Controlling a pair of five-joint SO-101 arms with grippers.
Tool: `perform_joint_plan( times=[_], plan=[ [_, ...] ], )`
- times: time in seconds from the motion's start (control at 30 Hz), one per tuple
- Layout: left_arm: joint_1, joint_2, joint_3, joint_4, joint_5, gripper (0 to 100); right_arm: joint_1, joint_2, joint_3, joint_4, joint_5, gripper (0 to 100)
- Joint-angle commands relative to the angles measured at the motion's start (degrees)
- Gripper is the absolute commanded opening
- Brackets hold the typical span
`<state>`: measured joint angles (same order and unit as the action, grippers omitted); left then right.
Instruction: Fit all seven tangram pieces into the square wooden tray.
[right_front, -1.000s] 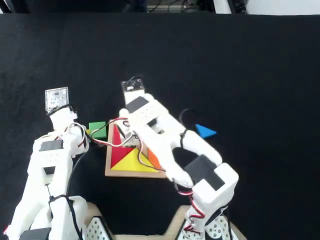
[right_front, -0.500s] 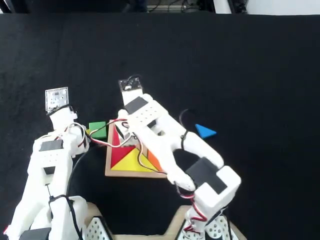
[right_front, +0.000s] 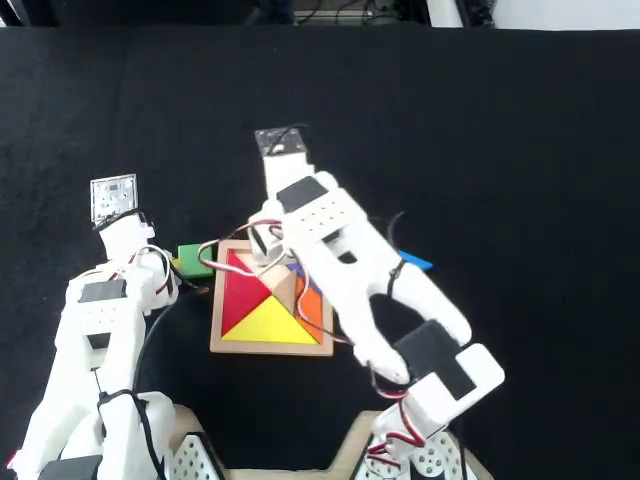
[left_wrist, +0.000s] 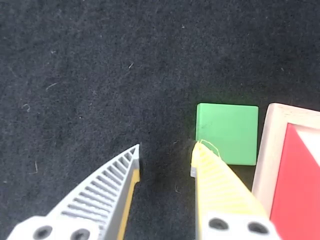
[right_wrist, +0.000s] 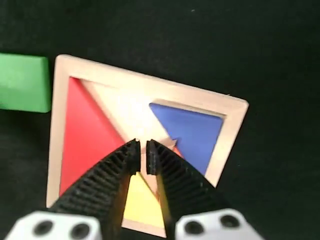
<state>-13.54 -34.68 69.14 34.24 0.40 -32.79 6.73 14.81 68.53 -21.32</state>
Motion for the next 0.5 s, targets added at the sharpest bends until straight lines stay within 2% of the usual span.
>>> perform_joint_plan(
  times=[0.0,0.47],
  plan=[
    [0.7,-0.2,-0.7,-0.8,-0.6,17,2.6,-1.2,-2.5,-0.7,1.0,1.8],
    [0.7,-0.2,-0.7,-0.8,-0.6,17,3.6,-1.2,3.1,-1.8,1.3,1.8]
  ],
)
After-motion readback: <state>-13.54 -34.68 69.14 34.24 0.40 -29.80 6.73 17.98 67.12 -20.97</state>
